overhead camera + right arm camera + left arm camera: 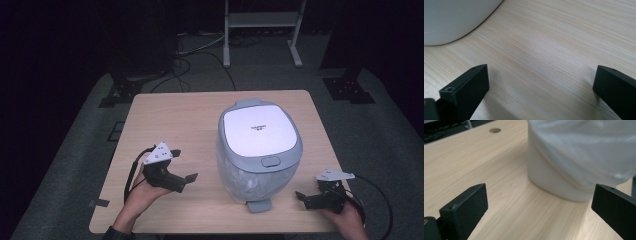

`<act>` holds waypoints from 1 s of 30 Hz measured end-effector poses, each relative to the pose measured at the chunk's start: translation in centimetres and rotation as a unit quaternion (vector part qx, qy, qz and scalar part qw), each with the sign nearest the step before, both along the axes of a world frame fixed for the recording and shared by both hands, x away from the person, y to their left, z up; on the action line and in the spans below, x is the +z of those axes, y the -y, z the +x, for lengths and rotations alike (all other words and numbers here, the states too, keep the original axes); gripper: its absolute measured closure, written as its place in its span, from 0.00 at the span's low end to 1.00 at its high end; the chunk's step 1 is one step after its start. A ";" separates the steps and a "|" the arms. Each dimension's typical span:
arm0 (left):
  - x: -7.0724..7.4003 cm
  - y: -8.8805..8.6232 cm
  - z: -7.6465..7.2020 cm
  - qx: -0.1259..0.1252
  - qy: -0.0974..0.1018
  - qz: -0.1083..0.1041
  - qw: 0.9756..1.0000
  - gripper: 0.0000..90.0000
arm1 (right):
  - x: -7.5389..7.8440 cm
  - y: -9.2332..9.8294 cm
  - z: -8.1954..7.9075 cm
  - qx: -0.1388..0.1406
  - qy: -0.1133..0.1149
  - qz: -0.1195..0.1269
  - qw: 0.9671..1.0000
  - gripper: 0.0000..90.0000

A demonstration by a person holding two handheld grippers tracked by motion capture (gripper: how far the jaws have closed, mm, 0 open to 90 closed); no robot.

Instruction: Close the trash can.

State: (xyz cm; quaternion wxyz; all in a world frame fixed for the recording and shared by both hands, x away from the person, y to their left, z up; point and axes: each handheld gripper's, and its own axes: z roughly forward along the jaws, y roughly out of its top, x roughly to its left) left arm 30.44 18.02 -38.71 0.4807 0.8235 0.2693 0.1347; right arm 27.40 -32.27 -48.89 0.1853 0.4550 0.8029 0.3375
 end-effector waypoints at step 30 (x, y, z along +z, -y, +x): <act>-6.7 -4.1 0.2 0.066 -0.049 0.088 0.993 0.00 | 0.0 0.0 0.0 0.000 0.000 0.000 1.000 0.00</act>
